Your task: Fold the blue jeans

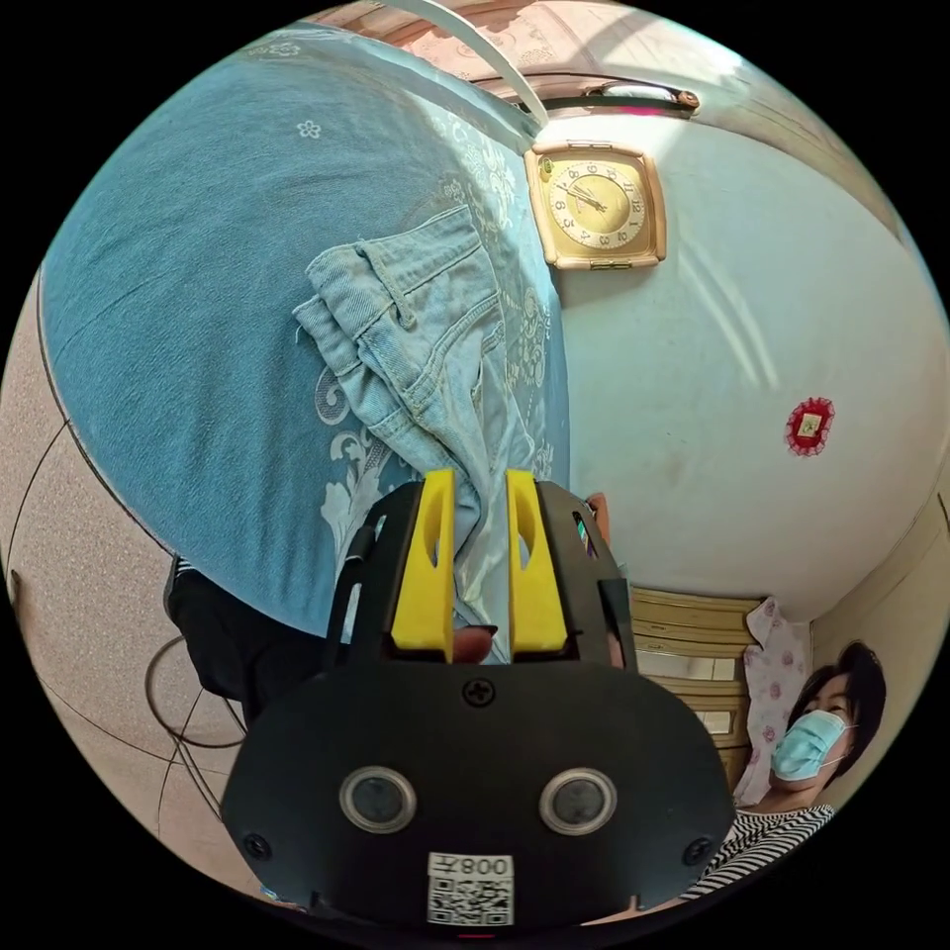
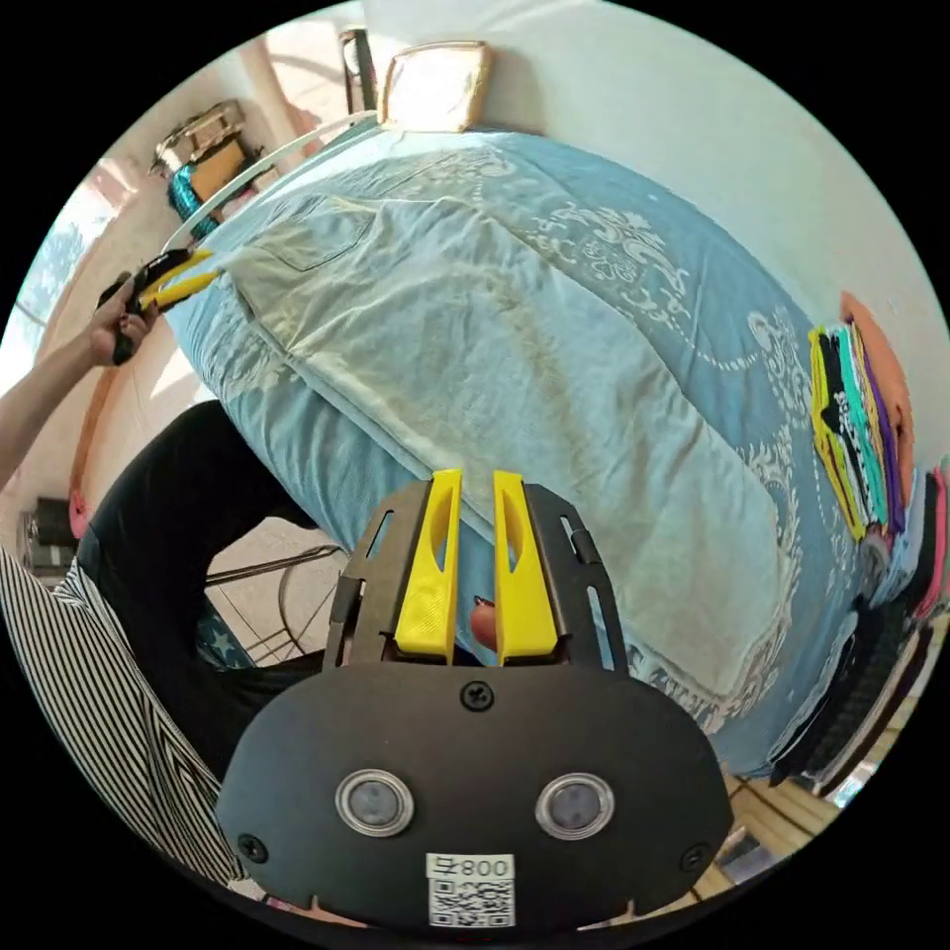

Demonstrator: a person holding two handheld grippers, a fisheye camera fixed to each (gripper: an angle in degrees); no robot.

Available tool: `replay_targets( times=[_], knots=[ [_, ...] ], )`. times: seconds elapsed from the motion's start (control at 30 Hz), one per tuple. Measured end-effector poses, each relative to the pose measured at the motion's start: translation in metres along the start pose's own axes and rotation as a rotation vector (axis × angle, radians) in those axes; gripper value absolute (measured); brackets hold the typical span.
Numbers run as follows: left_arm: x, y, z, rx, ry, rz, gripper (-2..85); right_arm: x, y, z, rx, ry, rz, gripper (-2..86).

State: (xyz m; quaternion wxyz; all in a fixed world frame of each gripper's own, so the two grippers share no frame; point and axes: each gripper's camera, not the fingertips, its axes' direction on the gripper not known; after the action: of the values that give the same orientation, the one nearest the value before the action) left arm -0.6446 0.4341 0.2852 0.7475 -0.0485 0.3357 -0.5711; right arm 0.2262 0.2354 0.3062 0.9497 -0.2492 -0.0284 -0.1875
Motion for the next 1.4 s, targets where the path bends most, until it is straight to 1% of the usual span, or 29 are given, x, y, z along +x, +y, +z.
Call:
replay_targets(
  times=[0.07,0.17,0.3,0.47,0.7,0.87,0.97,1.4],
  knots=[
    [-0.001,-0.006,-0.003,0.012,-0.003,-0.012,8.0,-0.041,-0.030,0.007,-0.004,0.052,-0.093,5.9],
    [-0.003,-0.013,-0.008,0.021,0.006,-0.025,7.5,-0.080,-0.059,0.014,-0.021,0.059,-0.160,5.8],
    [-0.003,-0.022,-0.013,0.021,0.009,-0.022,6.0,-0.117,-0.086,0.013,-0.008,0.067,-0.206,5.3],
    [-0.001,-0.029,-0.021,0.039,0.051,-0.031,3.5,-0.156,-0.118,0.030,-0.062,0.099,-0.246,4.4],
    [0.008,-0.041,-0.032,0.029,0.066,-0.012,2.6,-0.187,-0.148,0.033,-0.054,0.091,-0.247,3.5],
    [0.013,-0.051,-0.036,0.020,0.064,-0.008,2.4,-0.204,-0.172,0.031,-0.035,0.027,-0.238,4.9],
    [0.015,-0.056,-0.037,0.019,0.066,-0.009,2.4,-0.215,-0.186,0.039,-0.052,0.041,-0.252,4.9],
    [0.030,-0.082,-0.043,0.005,0.061,0.000,2.5,-0.240,-0.237,0.044,-0.055,-0.013,-0.277,3.7]
  ],
)
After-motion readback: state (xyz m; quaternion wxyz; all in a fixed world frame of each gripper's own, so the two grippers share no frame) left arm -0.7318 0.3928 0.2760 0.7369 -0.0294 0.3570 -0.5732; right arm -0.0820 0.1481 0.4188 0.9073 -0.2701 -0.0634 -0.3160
